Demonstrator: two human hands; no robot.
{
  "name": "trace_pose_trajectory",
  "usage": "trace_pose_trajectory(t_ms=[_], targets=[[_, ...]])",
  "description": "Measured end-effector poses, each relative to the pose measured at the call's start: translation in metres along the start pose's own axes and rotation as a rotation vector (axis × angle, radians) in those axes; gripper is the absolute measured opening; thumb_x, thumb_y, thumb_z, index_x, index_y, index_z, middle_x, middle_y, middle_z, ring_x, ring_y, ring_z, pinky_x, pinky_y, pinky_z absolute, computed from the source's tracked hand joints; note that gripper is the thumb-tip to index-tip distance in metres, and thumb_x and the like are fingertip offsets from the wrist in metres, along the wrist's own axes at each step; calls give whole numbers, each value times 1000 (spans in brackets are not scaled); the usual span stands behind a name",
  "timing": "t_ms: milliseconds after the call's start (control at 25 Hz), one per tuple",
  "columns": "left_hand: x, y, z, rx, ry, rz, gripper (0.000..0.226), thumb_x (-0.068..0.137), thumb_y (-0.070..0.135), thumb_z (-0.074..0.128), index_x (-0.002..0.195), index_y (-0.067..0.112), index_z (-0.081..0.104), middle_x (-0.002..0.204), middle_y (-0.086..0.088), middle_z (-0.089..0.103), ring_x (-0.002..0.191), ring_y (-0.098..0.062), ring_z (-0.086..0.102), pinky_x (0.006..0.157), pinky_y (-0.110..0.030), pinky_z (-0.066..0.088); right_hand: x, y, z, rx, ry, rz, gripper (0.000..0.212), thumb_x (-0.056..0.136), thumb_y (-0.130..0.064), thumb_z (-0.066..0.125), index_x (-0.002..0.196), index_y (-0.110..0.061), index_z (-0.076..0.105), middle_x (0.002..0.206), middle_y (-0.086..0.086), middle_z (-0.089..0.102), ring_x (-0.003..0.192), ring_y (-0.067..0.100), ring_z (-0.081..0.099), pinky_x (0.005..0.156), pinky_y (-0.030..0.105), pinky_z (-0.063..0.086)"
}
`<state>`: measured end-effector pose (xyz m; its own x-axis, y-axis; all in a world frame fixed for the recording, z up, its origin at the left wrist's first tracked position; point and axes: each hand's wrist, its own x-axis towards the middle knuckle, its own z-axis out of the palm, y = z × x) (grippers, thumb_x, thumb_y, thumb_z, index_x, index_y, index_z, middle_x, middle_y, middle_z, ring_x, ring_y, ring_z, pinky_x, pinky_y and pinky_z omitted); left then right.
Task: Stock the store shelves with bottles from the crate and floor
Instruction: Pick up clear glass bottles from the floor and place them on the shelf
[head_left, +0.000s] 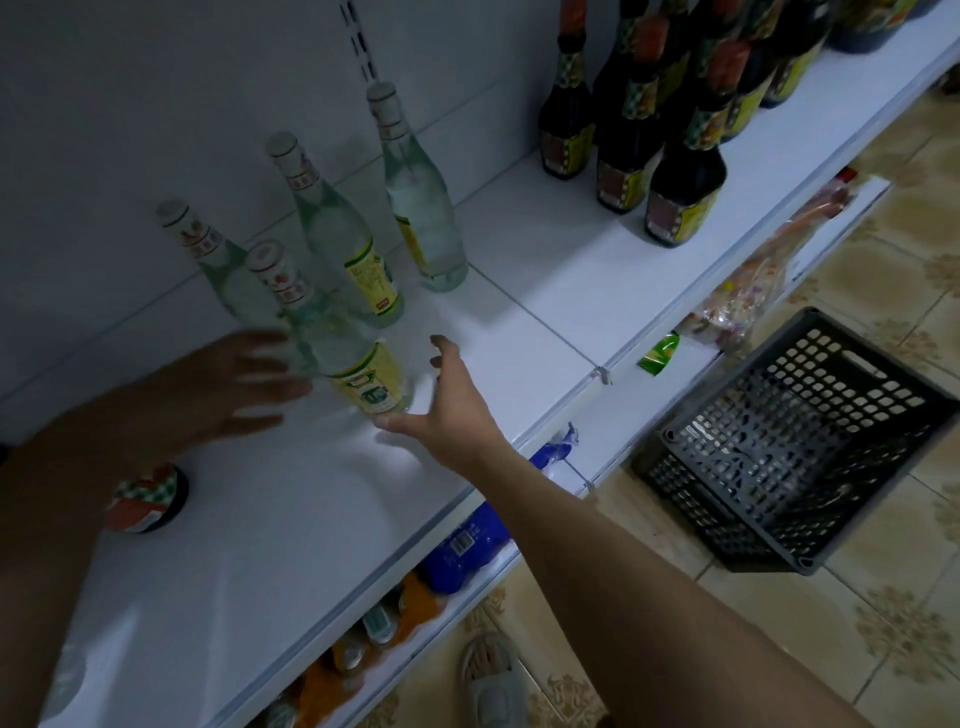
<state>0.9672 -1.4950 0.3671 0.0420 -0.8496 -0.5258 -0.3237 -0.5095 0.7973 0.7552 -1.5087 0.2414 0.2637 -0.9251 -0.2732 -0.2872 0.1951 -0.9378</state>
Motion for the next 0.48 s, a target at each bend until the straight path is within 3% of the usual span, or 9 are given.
trace_pose_trajectory(t_ms=[80,160,240,360,480], targets=[[-12,-26,6,205,-99,-151,89,21,52,97,101,21,72,103,-5,73,94,-17,69,68,-36,62,-21,12,-19,-23,94,-26,87,80,-49,75,147,-29,24,141,-2,47,126,14,49,100,33,45],[-17,-40,35,379,-395,-278,71,43,58,92,100,20,75,102,-2,73,97,-18,71,74,-40,61,-40,25,-40,-30,222,-27,53,89,-56,58,132,-31,41,113,-9,59,99,9,58,84,34,52],[-8,-39,88,365,-634,-268,51,69,55,82,106,21,72,109,-2,72,105,-18,68,78,-38,60,-57,41,-62,-29,322,11,27,95,-51,46,106,-27,55,82,-10,61,73,8,58,70,40,53],[5,-29,190,317,-787,-176,31,82,43,74,106,24,72,112,-1,71,107,-16,68,76,-30,58,-88,81,-89,-61,409,87,26,98,-39,42,79,-25,53,65,-4,59,58,9,53,59,38,45],[16,-43,279,329,-806,-156,18,87,25,69,104,19,72,104,-4,73,101,-17,70,76,-32,58,-133,143,-109,-84,425,244,21,94,-29,48,75,-19,51,62,-3,56,57,13,51,53,34,39]])
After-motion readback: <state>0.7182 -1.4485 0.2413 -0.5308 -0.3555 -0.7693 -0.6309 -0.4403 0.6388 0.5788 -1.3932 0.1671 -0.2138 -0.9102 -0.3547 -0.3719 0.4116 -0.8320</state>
